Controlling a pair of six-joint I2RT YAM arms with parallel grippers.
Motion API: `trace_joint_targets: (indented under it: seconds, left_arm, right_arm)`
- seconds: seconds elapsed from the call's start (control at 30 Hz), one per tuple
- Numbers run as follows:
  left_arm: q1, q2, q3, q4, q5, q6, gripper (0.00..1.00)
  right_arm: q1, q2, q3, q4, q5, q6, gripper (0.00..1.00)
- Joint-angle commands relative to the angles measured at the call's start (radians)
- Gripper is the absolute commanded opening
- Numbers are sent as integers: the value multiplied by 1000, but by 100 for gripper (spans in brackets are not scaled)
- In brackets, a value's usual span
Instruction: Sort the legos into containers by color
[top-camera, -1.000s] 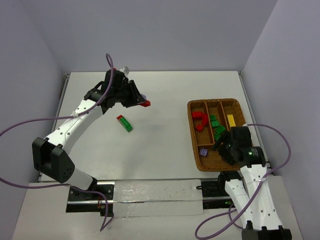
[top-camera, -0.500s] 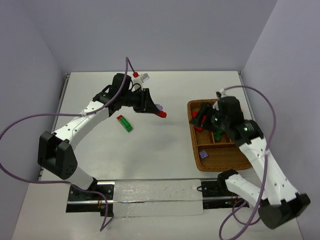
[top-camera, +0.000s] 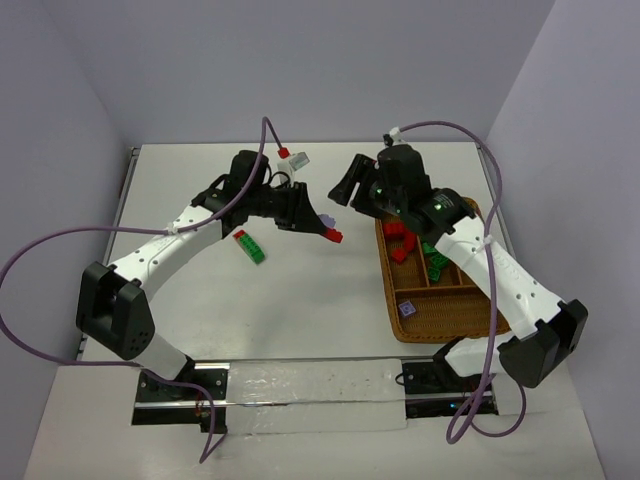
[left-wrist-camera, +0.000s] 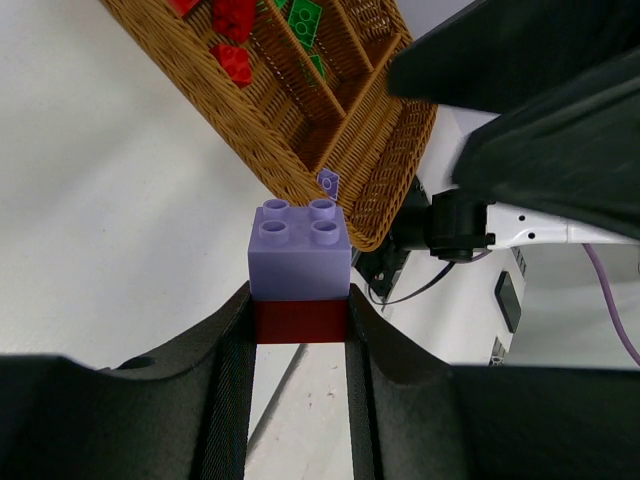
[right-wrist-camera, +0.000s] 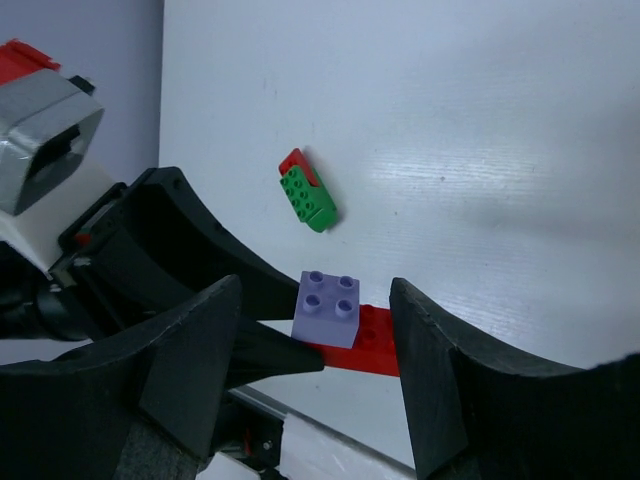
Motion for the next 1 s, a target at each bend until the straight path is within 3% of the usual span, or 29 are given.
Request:
trace_joint_targets:
  seconds: [0.0, 0.3, 0.97]
  left_arm:
    - [-11, -25, 1, 53, -3, -6, 0]
    - [-15, -26, 4, 36, -25, 7, 0]
    - [-15, -23, 27, 5, -78, 30, 0]
  right_arm:
    - [25, 43, 39, 26, 67, 53, 69]
    - [52, 78, 13, 42, 20, 83, 62]
    - [106, 74, -82, 63, -21, 110, 61]
